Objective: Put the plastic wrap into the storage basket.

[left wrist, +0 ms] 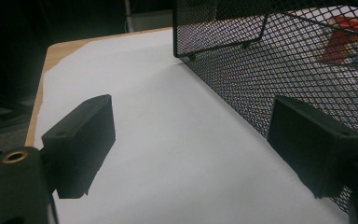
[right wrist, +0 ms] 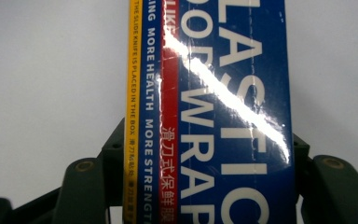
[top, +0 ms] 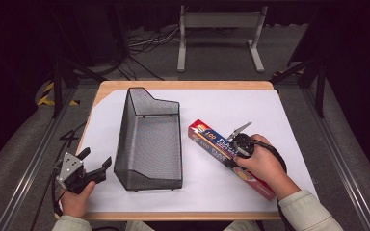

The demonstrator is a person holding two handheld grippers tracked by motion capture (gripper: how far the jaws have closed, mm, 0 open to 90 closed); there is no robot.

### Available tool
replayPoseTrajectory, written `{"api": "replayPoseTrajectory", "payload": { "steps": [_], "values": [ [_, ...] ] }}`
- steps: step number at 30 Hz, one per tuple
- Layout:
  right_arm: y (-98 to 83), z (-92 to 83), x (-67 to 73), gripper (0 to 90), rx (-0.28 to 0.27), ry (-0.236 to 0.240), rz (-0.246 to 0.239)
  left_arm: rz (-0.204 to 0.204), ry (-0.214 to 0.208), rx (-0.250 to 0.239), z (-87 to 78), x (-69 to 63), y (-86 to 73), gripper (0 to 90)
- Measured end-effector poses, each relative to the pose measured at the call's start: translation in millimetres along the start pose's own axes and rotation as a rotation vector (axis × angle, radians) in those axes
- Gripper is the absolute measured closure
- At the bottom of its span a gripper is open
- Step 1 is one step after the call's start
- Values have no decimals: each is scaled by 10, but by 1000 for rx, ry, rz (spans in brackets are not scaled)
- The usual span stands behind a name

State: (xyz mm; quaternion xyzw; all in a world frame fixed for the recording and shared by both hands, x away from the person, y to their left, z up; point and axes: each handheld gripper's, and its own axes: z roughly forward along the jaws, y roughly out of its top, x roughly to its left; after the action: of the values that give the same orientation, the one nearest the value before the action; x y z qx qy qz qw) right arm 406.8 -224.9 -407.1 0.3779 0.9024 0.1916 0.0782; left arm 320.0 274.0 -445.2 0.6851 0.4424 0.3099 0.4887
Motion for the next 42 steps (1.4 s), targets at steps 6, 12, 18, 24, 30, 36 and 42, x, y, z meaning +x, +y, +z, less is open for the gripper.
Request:
{"api": "replayPoseTrajectory", "payload": {
  "steps": [6,12,18,24,30,36,42],
  "values": [
    [27,-146,0,399,-44,-5,13,4,0,2,2,0,2,158],
    [64,-292,4,398,-80,3,36,2,1,-3,-1,-2,1,158],
    [106,-413,0,397,-94,23,61,5,7,0,-2,-5,3,159],
    [155,-536,3,397,-109,9,64,8,4,-3,-7,-5,7,159],
    [201,-626,17,397,-111,28,106,9,3,-3,-13,-5,8,159],
    [287,-671,88,397,-120,25,111,8,1,-8,-17,-8,15,159],
    [425,-691,185,397,-121,34,105,11,3,-10,-41,-2,10,158]
  ]
}}
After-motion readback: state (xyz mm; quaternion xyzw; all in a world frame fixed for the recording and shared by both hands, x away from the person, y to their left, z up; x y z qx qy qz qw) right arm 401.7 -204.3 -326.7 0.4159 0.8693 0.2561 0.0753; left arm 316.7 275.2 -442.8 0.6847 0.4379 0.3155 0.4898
